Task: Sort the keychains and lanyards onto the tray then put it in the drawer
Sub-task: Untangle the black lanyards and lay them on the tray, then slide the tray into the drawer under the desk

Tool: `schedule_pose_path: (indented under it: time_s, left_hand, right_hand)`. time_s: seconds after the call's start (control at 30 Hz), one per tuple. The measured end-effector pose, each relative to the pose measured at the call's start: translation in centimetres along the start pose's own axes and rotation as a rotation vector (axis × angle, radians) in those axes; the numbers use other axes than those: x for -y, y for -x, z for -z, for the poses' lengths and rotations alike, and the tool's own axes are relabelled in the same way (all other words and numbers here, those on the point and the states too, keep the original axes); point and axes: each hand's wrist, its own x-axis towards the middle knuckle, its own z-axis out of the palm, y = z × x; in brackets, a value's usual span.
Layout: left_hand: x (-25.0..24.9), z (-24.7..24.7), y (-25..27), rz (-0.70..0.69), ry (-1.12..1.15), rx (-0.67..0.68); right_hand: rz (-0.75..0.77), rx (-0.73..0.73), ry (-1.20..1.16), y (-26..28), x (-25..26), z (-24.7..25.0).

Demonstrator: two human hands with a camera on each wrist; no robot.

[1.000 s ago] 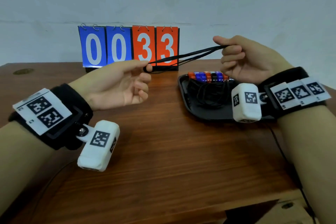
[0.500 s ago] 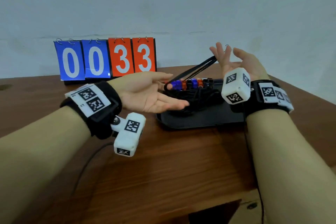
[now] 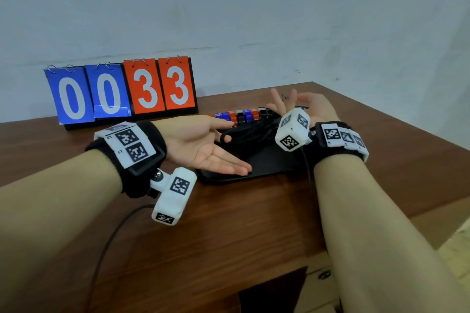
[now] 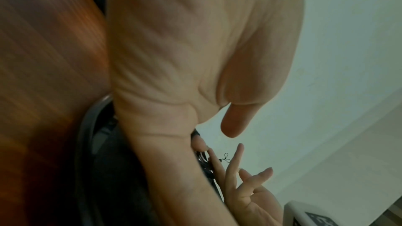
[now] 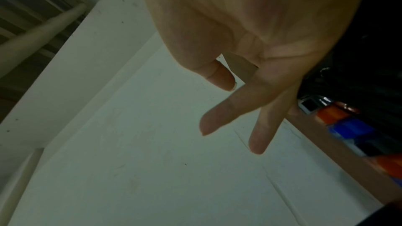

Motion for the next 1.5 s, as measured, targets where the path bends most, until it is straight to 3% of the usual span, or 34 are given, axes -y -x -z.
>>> schedule_pose_path:
  time_s: [0.2,0.43,0.77,1.2,1.37,1.5]
  left_hand:
    - [-0.3,-0.3,-0.2,-0.105,0.010,-0.159]
    - [1.3,-0.5,2.2,-0.256,-0.001,-0.244]
    - [5.8,-2.6,9.2,-0.519,-0.326,-0.466]
    - [15.7,-3.1,19.1,-0.553,-0.725,-0.774]
    - [20.5,-2.4,20.9,-0.565,-0.802,-0.884]
    - [24.3,-1.8,21.2,-0.524,-0.948,-0.874]
  right_hand:
    - [0.011,-0.045,0.129,0.1,0.0,0.4]
    - [-0.020,-0.020,0.199,0.8,0.0,1.0]
    - [0.164,0.012,0.476,5.4,-2.2,-2.2]
    - [0.041,0.277,1.359,14.5,-17.3,-3.5]
    - [0.188,0.552,1.869,18.5,-22.3,-2.0]
    - [0.224,0.757,2.128,20.8,-24.7,0.2]
